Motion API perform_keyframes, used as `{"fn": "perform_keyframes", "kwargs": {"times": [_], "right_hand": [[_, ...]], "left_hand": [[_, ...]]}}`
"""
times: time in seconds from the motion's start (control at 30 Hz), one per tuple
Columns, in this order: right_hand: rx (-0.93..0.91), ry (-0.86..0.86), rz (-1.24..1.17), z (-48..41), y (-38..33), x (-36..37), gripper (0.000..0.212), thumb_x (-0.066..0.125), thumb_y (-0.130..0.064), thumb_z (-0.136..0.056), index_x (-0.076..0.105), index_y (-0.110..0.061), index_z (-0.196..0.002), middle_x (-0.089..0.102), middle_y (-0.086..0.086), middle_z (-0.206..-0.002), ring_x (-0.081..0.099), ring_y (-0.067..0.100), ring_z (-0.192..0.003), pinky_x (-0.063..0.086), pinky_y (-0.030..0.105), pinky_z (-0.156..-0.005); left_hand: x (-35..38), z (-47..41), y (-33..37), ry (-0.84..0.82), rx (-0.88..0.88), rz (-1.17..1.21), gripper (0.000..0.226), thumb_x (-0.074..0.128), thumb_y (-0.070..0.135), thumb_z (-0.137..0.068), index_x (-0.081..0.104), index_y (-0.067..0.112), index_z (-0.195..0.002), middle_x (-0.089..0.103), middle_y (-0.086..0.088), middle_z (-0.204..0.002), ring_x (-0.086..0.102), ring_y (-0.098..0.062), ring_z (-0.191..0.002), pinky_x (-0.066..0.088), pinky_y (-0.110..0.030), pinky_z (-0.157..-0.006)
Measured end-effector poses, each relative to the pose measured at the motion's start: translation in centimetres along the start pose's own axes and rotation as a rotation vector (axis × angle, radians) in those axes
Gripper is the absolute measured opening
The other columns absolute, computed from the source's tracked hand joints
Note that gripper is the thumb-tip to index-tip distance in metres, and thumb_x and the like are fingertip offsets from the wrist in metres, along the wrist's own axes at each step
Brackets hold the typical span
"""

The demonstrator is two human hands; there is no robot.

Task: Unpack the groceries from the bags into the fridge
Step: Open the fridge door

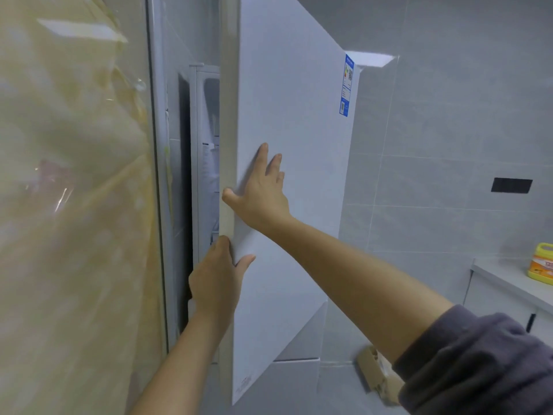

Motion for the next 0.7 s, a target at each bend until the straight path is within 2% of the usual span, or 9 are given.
{"fn": "perform_keyframes", "kwargs": {"times": [0.07, 0.17, 0.27, 0.37, 0.47, 0.6, 0.67, 0.7], "right_hand": [[0.004, 0.0, 0.015, 0.7, 0.3, -0.8, 0.105, 0.06, -0.035, -0.088, -0.022, -0.02, -0.152, -0.019, 0.014, -0.161, -0.004, 0.044, -0.148, 0.038, 0.05, -0.104], [0.013, -0.013, 0.012, 1.9, 0.7, -1.9, 0.104, 0.057, -0.028, -0.086, -0.023, -0.016, -0.151, -0.019, 0.016, -0.161, -0.004, 0.045, -0.148, 0.035, 0.05, -0.106], [0.02, -0.016, 0.0, 2.8, 1.4, -3.2, 0.103, 0.056, -0.026, -0.087, -0.024, -0.016, -0.151, -0.02, 0.015, -0.161, -0.004, 0.042, -0.149, 0.032, 0.05, -0.109], [0.018, -0.033, -0.017, 3.5, 2.2, -4.4, 0.101, 0.054, -0.024, -0.089, -0.025, -0.017, -0.151, -0.022, 0.012, -0.161, -0.002, 0.038, -0.15, 0.035, 0.049, -0.111], [0.013, -0.052, -0.039, 4.1, 2.7, -5.4, 0.101, 0.054, -0.022, -0.089, -0.026, -0.017, -0.15, -0.023, 0.011, -0.161, 0.0, 0.036, -0.15, 0.038, 0.051, -0.108], [0.003, -0.058, -0.059, 4.5, 3.6, -6.6, 0.1, 0.053, -0.021, -0.089, -0.025, -0.016, -0.151, -0.023, 0.009, -0.161, -0.011, 0.03, -0.15, 0.034, 0.049, -0.112], [-0.006, -0.053, -0.069, 4.7, 4.1, -7.0, 0.099, 0.052, -0.02, -0.089, -0.025, -0.016, -0.151, -0.023, 0.007, -0.161, -0.012, 0.026, -0.15, 0.025, 0.038, -0.115], [-0.01, -0.05, -0.071, 4.8, 4.4, -7.2, 0.099, 0.052, -0.02, -0.089, -0.025, -0.016, -0.151, -0.023, 0.006, -0.162, -0.012, 0.024, -0.15, 0.021, 0.031, -0.112]], "left_hand": [[0.0, 0.6, 0.5, -0.007, 0.086, 0.058, 0.044, 0.069, 0.049, -0.082, 0.048, 0.01, -0.083, 0.049, 0.003, -0.066, 0.043, -0.016, -0.053, 0.03, -0.023, -0.045], [0.1, 1.5, -0.3, -0.068, 0.12, 0.253, 0.038, 0.057, 0.051, -0.091, 0.045, 0.018, -0.075, 0.05, 0.003, -0.062, 0.048, -0.019, -0.054, 0.038, -0.031, -0.05], [-0.4, 1.8, -2.0, -0.007, 0.074, 0.476, 0.032, 0.039, 0.046, -0.099, 0.048, 0.023, -0.079, 0.052, 0.006, -0.068, 0.051, -0.015, -0.061, 0.037, -0.031, -0.054], [0.0, 0.8, -3.5, 0.003, 0.106, 0.421, 0.02, 0.041, 0.033, -0.102, 0.056, 0.021, -0.109, 0.058, 0.007, -0.102, 0.057, -0.013, -0.088, 0.04, -0.027, -0.068], [1.8, -0.6, -3.8, -0.154, 0.199, 0.297, 0.036, 0.042, 0.029, -0.102, 0.048, 0.017, -0.136, 0.048, 0.003, -0.137, 0.047, -0.015, -0.125, 0.04, -0.028, -0.092], [4.3, -1.3, -3.3, -0.39, 0.288, 0.227, 0.044, 0.043, 0.035, -0.103, 0.04, 0.024, -0.145, 0.041, 0.006, -0.149, 0.034, -0.013, -0.139, 0.032, -0.028, -0.104], [5.5, -1.1, -3.1, -0.49, 0.326, 0.209, 0.041, 0.043, 0.037, -0.103, 0.045, 0.026, -0.142, 0.042, 0.011, -0.149, 0.024, -0.008, -0.145, 0.027, -0.027, -0.11], [5.9, -0.9, -2.9, -0.509, 0.357, 0.221, 0.038, 0.044, 0.036, -0.102, 0.052, 0.024, -0.138, 0.046, 0.012, -0.146, 0.024, -0.006, -0.145, 0.026, -0.025, -0.11]]}}
Point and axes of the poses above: each hand's wrist, its own z-axis away from the middle knuckle, its own x-axis out of the palm, y = z × x, the point moved 5 cm from there along -z, towards the middle knuckle
